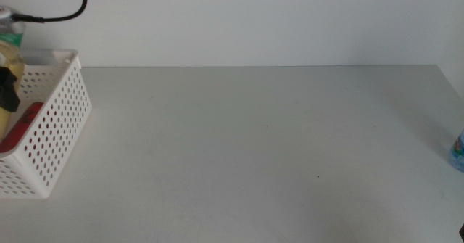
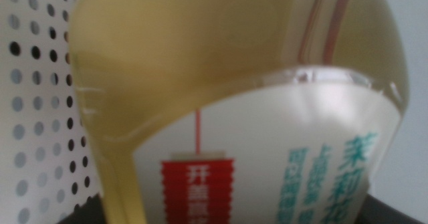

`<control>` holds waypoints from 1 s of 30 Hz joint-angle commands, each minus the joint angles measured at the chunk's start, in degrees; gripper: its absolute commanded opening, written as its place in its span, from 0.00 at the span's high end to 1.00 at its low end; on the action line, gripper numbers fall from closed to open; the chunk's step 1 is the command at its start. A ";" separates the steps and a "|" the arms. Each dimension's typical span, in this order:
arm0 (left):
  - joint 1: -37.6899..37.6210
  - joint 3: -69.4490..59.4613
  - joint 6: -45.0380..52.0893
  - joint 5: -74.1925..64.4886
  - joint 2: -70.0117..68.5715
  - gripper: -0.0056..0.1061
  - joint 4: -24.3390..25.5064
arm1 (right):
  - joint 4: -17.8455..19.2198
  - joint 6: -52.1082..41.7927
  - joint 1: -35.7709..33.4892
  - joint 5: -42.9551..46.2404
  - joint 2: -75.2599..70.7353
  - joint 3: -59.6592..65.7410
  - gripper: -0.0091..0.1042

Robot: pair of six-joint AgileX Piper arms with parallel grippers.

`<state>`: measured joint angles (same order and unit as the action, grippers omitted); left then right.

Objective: Use arms to grab the bottles and put them into the dustbin to the left of the table.

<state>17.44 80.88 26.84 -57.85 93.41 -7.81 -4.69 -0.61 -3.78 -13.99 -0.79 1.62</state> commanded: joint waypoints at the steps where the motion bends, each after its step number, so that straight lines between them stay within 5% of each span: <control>1: 0.01 2.74 0.05 4.30 -0.49 0.96 -0.79 | 0.28 -0.66 0.36 4.51 -1.18 -0.54 0.40; 7: -0.06 2.74 0.05 4.08 4.33 0.95 0.05 | 0.28 -0.66 0.36 4.51 -1.18 -0.54 0.40; 11: -0.06 2.69 0.05 2.97 5.78 0.84 0.10 | 0.28 -0.66 0.36 4.51 -1.18 -0.54 0.40; 14: -0.06 2.69 0.10 2.97 6.68 0.69 -0.03 | 0.28 -0.66 0.36 4.51 -1.18 -0.54 0.40; 21: -0.06 2.69 0.17 2.94 7.57 0.13 0.16 | 0.28 -0.66 0.36 4.51 -1.18 -0.54 0.40; 30: -1.12 2.69 -2.96 2.94 4.56 0.13 -0.27 | 0.28 -0.66 0.36 4.51 -1.18 -0.54 0.40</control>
<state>16.66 81.77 25.66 -55.90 102.23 -6.98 -4.69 -0.61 -3.78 -13.99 -0.79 1.62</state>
